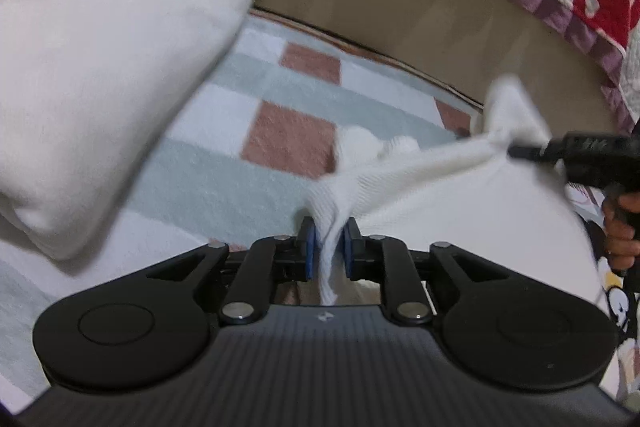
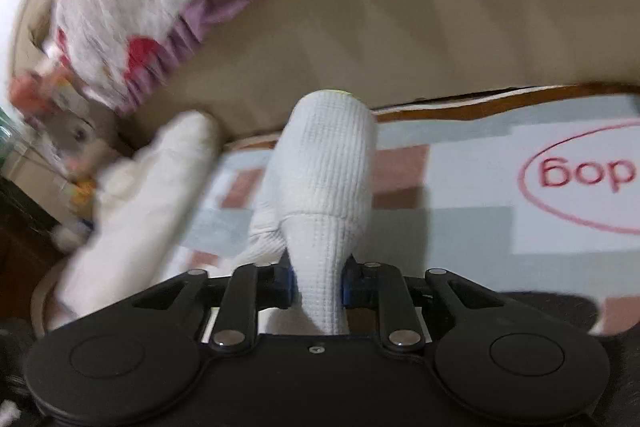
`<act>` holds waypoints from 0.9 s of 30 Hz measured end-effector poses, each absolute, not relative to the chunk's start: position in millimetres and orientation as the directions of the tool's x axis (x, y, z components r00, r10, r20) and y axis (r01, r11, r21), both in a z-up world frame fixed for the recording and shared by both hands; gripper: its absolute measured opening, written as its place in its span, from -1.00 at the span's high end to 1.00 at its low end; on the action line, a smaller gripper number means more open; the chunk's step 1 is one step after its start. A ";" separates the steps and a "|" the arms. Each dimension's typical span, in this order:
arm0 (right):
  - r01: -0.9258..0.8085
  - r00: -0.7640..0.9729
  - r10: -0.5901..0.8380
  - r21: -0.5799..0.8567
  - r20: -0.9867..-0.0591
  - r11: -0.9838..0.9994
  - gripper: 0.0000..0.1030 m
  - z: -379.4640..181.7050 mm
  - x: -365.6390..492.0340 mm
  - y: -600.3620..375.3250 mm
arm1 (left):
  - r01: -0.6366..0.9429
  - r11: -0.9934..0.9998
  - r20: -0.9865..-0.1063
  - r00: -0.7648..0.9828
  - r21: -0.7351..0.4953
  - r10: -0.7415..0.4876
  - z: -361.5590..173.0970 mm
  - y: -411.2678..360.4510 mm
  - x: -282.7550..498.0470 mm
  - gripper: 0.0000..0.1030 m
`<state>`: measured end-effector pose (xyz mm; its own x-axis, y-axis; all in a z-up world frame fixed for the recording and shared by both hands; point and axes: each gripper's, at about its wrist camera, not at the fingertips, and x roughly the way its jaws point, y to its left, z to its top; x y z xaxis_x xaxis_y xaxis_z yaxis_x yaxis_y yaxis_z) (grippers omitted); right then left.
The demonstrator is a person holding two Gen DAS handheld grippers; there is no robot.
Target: Fold clothes
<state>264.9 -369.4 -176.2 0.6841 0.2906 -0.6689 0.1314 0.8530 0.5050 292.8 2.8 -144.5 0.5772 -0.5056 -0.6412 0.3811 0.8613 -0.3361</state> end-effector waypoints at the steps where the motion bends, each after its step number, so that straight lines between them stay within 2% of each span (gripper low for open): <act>1: 0.161 0.661 0.262 0.474 -0.703 0.866 0.08 -179.1 268.9 -368.7 | 0.376 0.867 -0.621 0.605 -0.327 -0.497 -136.9 5.8 290.8 0.71; 2: 0.201 0.638 0.249 0.470 -0.728 0.859 -0.03 -182.0 270.6 -369.9 | 0.371 0.875 -0.604 0.634 -0.312 -0.484 -128.6 9.5 288.7 0.71; 4: 0.246 0.639 0.263 0.517 -0.722 0.820 -0.04 -179.2 260.9 -372.8 | 0.356 0.885 -0.578 0.671 -0.299 -0.465 -112.4 20.6 285.3 0.75; 7: 0.227 0.667 0.290 0.558 -0.686 0.798 -0.17 -166.4 231.6 -373.5 | 0.349 0.791 -0.574 0.550 -0.502 -0.606 -116.7 39.6 288.5 0.68; 8: 0.221 0.664 0.319 0.585 -0.676 0.780 -0.18 -166.3 219.9 -376.0 | 0.347 0.775 -0.580 0.519 -0.528 -0.628 -119.1 39.9 286.5 0.68; 12: 0.209 0.629 0.439 0.683 -0.642 0.699 -0.20 -179.3 173.6 -381.2 | 0.539 0.726 -0.639 0.388 -0.427 -0.664 -114.9 9.4 258.2 0.61; 15: 0.193 0.598 0.508 0.727 -0.620 0.659 -0.20 -193.4 139.5 -375.5 | 0.614 0.677 -0.703 0.263 -0.406 -0.661 -122.1 -10.9 238.3 0.60; 20: 0.194 0.554 0.589 0.780 -0.588 0.595 -0.23 -217.5 94.1 -361.1 | 0.612 0.753 -0.824 0.280 -0.242 -0.492 -144.5 -17.3 219.5 0.63; 22: 0.197 0.551 0.628 0.817 -0.550 0.542 -0.24 -225.2 79.0 -354.5 | 0.600 0.767 -0.824 0.299 -0.230 -0.481 -145.3 -10.4 212.7 0.63; 25: 0.174 0.533 0.664 0.836 -0.524 0.521 -0.36 -229.5 65.6 -343.5 | 0.590 0.778 -0.820 0.323 -0.216 -0.473 -143.5 -3.6 207.7 0.62; 27: 0.158 0.514 0.689 0.846 -0.511 0.509 -0.43 -234.1 60.5 -336.7 | 0.603 0.775 -0.784 0.383 -0.188 -0.488 -132.9 -4.1 205.6 0.64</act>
<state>60.5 -336.7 -234.1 0.5140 0.6892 -0.5107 0.1579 0.5091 0.8461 205.6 -4.1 -132.9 0.3831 -0.4882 -0.7842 0.6029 0.7753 -0.1881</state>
